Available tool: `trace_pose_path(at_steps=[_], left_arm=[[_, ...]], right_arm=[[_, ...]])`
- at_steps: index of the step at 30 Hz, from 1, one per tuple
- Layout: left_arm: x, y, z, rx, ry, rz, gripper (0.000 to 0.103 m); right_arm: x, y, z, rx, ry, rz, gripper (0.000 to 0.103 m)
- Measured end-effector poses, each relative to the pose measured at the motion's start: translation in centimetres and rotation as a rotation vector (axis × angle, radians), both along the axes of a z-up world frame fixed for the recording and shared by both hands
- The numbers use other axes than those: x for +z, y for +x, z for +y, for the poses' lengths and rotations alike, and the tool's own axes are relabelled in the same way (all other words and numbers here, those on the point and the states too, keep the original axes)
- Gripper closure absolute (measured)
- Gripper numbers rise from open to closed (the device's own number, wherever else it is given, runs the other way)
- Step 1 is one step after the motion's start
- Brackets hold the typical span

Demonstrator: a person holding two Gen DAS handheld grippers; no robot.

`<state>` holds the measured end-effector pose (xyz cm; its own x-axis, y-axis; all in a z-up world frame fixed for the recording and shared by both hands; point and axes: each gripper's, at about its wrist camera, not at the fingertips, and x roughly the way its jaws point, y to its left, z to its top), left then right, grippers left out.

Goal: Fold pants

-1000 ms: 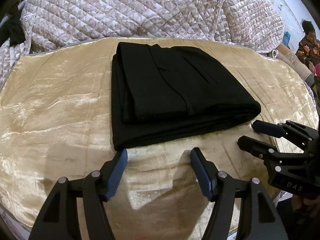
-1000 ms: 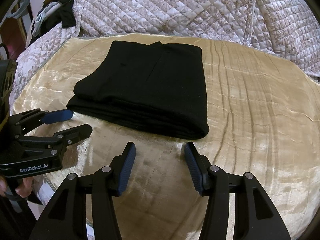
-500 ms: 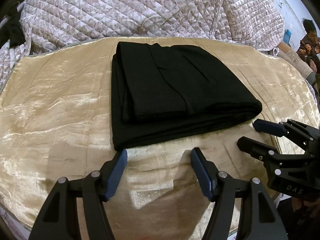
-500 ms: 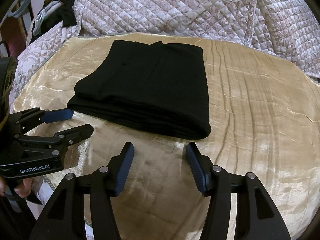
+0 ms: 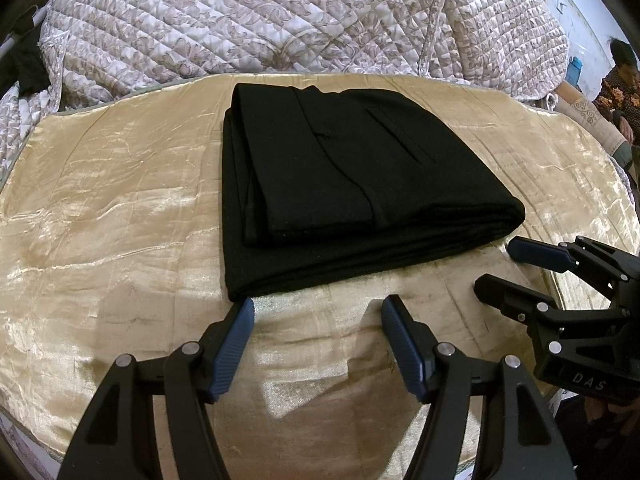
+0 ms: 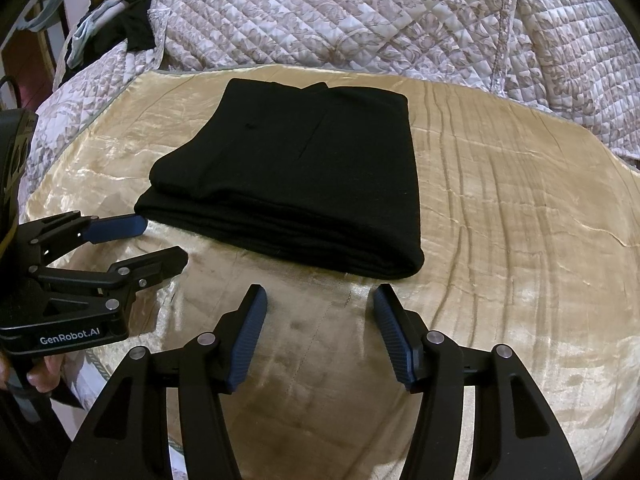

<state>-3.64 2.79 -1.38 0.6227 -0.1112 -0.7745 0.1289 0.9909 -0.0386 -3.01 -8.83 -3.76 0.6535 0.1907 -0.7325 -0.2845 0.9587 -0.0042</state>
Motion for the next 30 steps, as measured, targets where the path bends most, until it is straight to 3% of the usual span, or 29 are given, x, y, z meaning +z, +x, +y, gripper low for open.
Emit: trace_pose_path(at_steps=[30], left_arm=[[0.03, 0.07, 0.09, -0.004, 0.001, 0.000, 0.033]], right_arm=[[-0.19, -0.18, 0.21, 0.017, -0.024, -0.011, 0.043]])
